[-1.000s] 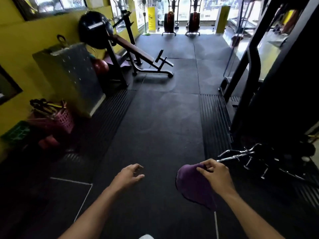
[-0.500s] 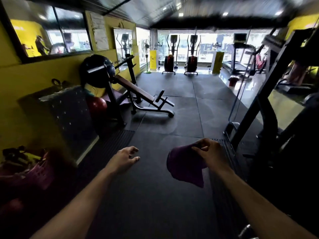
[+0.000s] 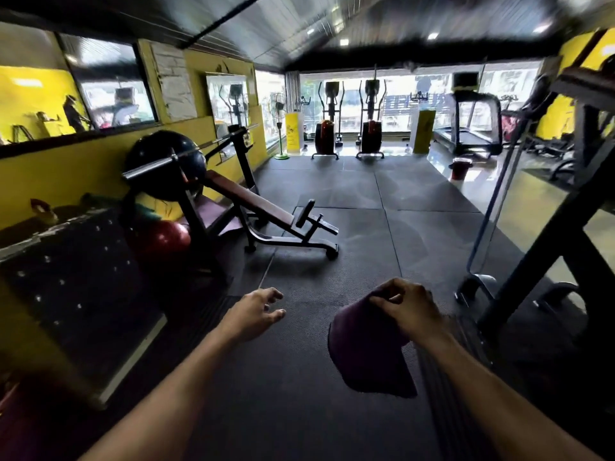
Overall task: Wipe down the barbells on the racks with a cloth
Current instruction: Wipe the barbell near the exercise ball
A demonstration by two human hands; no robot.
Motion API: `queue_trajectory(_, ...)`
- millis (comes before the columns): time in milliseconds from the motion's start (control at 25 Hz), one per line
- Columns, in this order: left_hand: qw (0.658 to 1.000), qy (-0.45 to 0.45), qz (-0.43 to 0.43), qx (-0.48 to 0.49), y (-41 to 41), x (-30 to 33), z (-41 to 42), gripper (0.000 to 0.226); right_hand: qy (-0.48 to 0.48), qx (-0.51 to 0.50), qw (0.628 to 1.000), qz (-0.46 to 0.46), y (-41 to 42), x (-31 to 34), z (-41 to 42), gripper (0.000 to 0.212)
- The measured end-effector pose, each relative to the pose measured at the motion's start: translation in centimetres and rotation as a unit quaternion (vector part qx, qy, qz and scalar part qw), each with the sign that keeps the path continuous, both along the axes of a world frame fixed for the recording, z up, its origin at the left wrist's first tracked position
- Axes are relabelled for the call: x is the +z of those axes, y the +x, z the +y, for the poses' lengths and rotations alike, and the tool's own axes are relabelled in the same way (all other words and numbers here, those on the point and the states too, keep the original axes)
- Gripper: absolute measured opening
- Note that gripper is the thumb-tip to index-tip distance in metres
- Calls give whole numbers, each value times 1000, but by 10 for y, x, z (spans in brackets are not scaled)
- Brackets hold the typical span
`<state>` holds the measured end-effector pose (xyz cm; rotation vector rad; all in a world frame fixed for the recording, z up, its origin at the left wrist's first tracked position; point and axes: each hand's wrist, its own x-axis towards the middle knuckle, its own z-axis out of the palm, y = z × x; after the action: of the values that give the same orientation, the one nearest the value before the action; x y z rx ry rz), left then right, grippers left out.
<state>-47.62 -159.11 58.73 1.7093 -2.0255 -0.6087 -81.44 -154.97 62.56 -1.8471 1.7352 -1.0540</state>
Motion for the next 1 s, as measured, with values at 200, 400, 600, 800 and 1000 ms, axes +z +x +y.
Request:
queue_trajectory(200, 999, -6, 37, 13, -33, -10, -146, 35, 2, 27, 999, 26, -14, 2, -157, 13)
queue_trajectory(400, 999, -6, 47, 17, -75, -42, -298, 36, 27, 29, 998, 42, -31, -18, -320, 15)
queue_trajectory(600, 989, -42, 139, 4, -170, -47, -408, 31, 41, 4, 998, 37, -59, -16, -457, 18)
queue_trajectory(800, 988, 31, 138, -55, -278, -59, -528, 88, 32, -49, 998, -9, -107, -15, -602, 20)
queue_trajectory(1000, 988, 40, 122, -85, -339, -82, -698, 39, 12, -73, 997, -28, -169, -36, -762, 21)
